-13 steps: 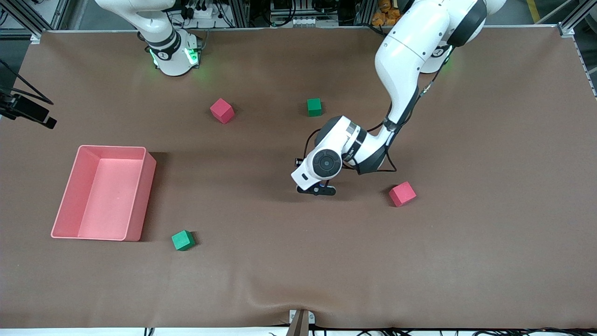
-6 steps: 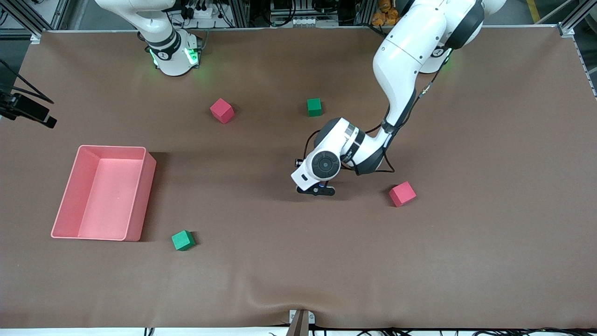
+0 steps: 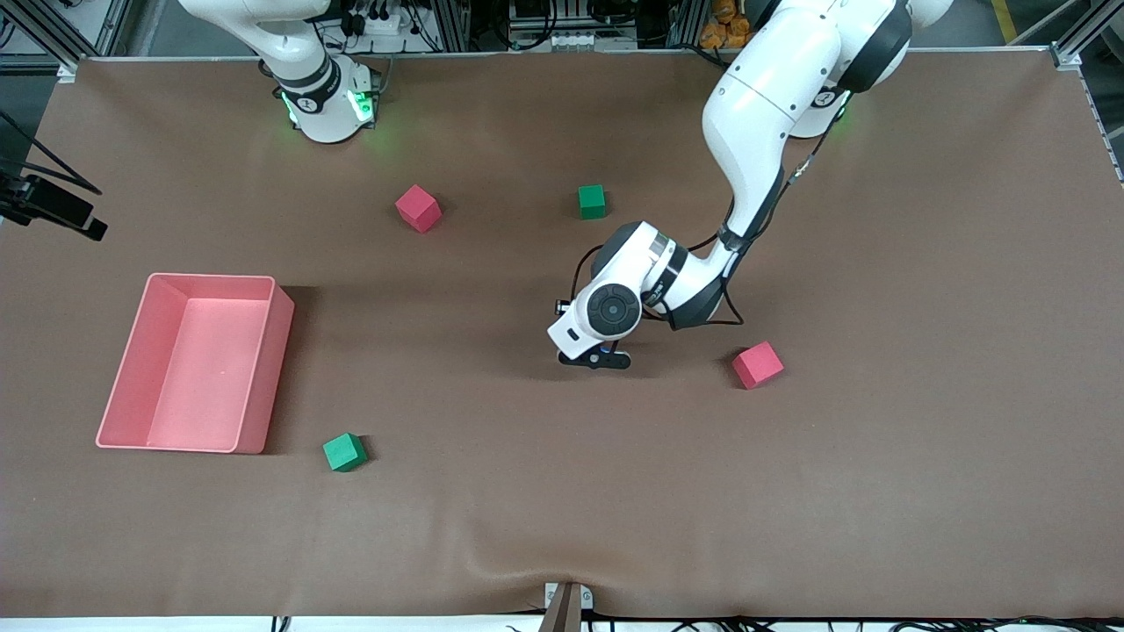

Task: Place and upright button with both arms
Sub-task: 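Lift the button with the left gripper and turn it upright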

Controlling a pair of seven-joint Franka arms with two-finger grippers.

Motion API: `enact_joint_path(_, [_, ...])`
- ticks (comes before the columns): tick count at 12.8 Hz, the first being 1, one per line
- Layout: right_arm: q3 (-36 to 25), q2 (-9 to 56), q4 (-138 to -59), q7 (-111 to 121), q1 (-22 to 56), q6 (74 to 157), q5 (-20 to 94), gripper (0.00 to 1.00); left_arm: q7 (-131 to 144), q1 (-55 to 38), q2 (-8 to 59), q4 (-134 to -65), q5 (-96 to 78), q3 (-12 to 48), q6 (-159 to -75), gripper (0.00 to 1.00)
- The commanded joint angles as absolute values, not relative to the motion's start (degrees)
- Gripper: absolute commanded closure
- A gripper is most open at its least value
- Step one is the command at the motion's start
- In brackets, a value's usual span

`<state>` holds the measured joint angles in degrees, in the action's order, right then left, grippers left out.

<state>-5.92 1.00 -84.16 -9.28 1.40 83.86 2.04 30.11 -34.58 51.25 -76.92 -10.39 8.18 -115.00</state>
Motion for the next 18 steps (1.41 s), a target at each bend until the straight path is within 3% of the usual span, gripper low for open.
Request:
enact_joint_path(1, [-5.80,1.67,-82.53,-8.44,1.23,82.62,1.14,0.00,31.37,-35.24,51.68,-76.11,-11.42,7.65,-115.22,1.00])
enact_joint_path(6, [-5.80,1.67,-82.53,-8.44,1.23,82.62,1.14,0.00,38.12,-36.12,50.02,-75.76,-11.34,7.73,-115.31,1.00])
enact_joint_path(11, [-5.80,1.67,-82.53,-8.44,1.23,82.53,1.14,0.00,52.89,-42.88,46.58,-73.05,-2.57,5.54,-116.36,1.00])
enact_joint_path(18, [-5.80,1.67,-82.53,-8.44,1.32,82.27,1.14,0.00,80.97,-53.86,47.11,-73.04,36.31,5.54,-129.55,1.00])
